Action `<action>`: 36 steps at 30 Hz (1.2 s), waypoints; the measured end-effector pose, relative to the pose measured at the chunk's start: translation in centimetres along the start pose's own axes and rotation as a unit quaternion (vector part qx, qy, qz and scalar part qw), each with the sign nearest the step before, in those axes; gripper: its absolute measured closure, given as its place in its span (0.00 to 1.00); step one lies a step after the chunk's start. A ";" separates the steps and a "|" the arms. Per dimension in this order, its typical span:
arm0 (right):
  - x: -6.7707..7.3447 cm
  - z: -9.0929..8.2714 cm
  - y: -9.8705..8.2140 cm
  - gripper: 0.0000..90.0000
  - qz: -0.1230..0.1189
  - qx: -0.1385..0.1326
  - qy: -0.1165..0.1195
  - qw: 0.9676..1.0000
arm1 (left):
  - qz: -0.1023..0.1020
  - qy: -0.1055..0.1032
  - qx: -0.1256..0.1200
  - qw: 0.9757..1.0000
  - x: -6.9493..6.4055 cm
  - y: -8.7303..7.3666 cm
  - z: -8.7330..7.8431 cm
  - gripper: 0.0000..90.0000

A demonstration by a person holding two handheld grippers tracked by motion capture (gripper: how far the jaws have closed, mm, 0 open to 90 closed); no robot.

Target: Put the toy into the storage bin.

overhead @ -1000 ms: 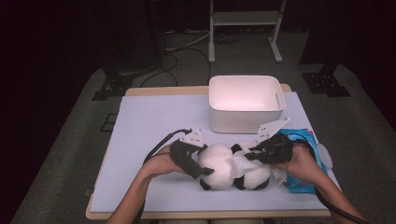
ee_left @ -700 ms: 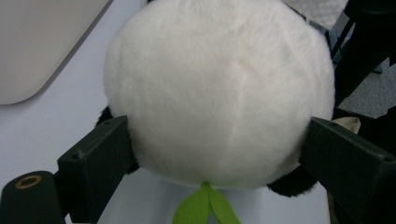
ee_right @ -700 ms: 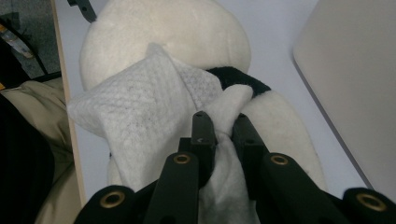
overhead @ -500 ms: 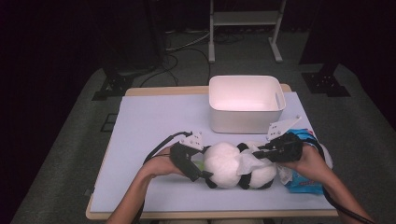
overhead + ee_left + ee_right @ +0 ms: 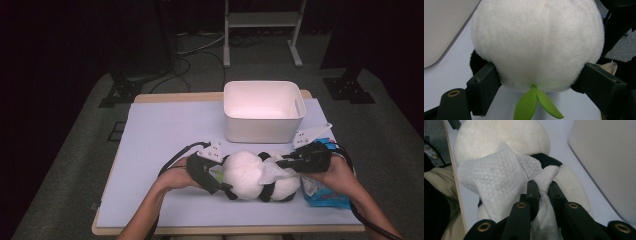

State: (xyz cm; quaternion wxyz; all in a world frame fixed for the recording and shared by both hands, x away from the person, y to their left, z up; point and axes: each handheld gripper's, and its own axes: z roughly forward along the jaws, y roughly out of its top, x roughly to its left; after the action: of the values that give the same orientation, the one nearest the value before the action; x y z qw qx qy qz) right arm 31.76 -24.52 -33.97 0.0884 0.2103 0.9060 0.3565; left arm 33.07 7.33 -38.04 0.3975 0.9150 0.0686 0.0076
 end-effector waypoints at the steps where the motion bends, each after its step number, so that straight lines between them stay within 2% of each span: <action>1: 0.1 0.0 0.2 0.90 0.000 -0.002 -0.001 1.000 | -0.006 -0.001 -0.001 1.000 0.0 0.0 0.1 0.20; 3: 0.3 0.0 0.5 0.90 -0.006 -0.005 -0.001 1.000 | -0.003 0.000 0.001 1.000 0.0 0.0 0.1 0.20; 5: 0.5 0.2 0.9 0.90 -0.010 -0.005 0.001 1.000 | -0.010 -0.002 -0.008 1.000 -0.1 0.1 0.1 0.20; 7: 0.7 0.4 1.3 0.90 -0.014 -0.010 0.008 1.000 | -0.005 -0.002 -0.012 1.000 -0.1 0.4 0.1 0.20; 18: 2.1 1.3 3.4 0.90 -0.032 -0.028 0.036 0.998 | 0.001 -0.004 -0.011 1.000 -0.4 1.3 0.6 0.20; 27: 3.6 2.4 5.8 0.90 -0.068 -0.028 0.052 0.996 | 0.002 -0.005 -0.008 1.000 -0.3 1.4 0.8 0.20; 31: 4.3 3.1 6.1 0.90 -0.078 -0.027 0.060 0.995 | -0.003 -0.007 -0.005 1.000 -0.2 1.1 1.0 0.20; 36: 4.8 3.6 5.7 0.90 -0.087 -0.022 0.069 0.994 | -0.009 -0.011 -0.005 1.000 -0.2 0.5 1.3 0.20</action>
State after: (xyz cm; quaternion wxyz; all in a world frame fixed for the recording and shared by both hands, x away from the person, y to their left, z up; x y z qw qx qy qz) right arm 30.39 -16.45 -32.76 0.0610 0.1041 0.9168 0.3807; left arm 33.06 6.02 -38.59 0.4028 0.9124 0.0729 -0.0056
